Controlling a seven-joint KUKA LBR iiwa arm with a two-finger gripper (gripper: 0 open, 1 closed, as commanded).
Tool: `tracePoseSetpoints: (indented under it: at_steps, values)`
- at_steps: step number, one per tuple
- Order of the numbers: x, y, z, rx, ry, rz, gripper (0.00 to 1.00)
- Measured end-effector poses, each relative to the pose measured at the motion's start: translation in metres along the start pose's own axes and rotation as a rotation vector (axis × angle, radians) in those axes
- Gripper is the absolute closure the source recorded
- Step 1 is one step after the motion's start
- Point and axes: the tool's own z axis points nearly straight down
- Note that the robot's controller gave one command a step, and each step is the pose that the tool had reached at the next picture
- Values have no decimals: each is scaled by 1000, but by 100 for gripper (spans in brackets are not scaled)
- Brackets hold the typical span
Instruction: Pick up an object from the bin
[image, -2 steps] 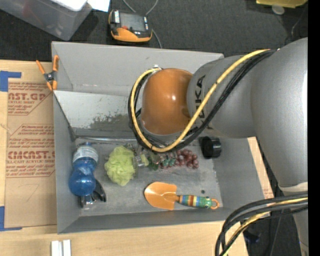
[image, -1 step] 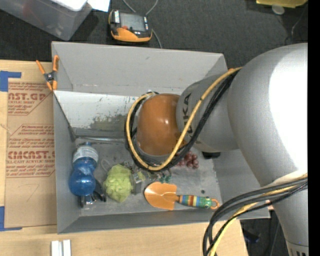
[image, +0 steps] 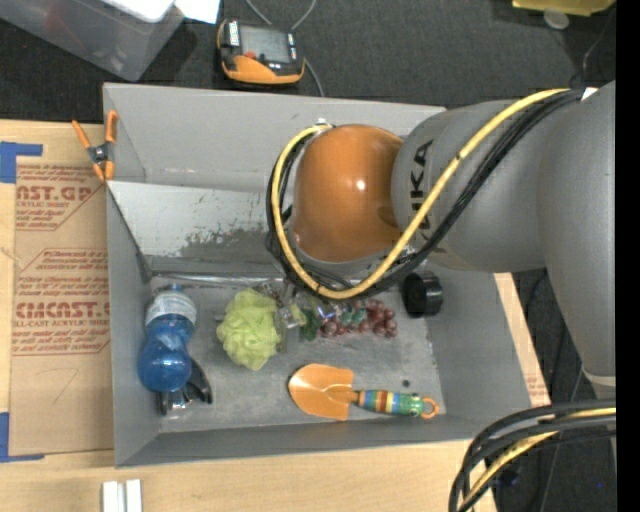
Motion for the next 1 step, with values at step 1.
tracePoseSetpoints:
  at_steps: [1]
  values:
    - [25,1,-102,-2,11,-30,100]
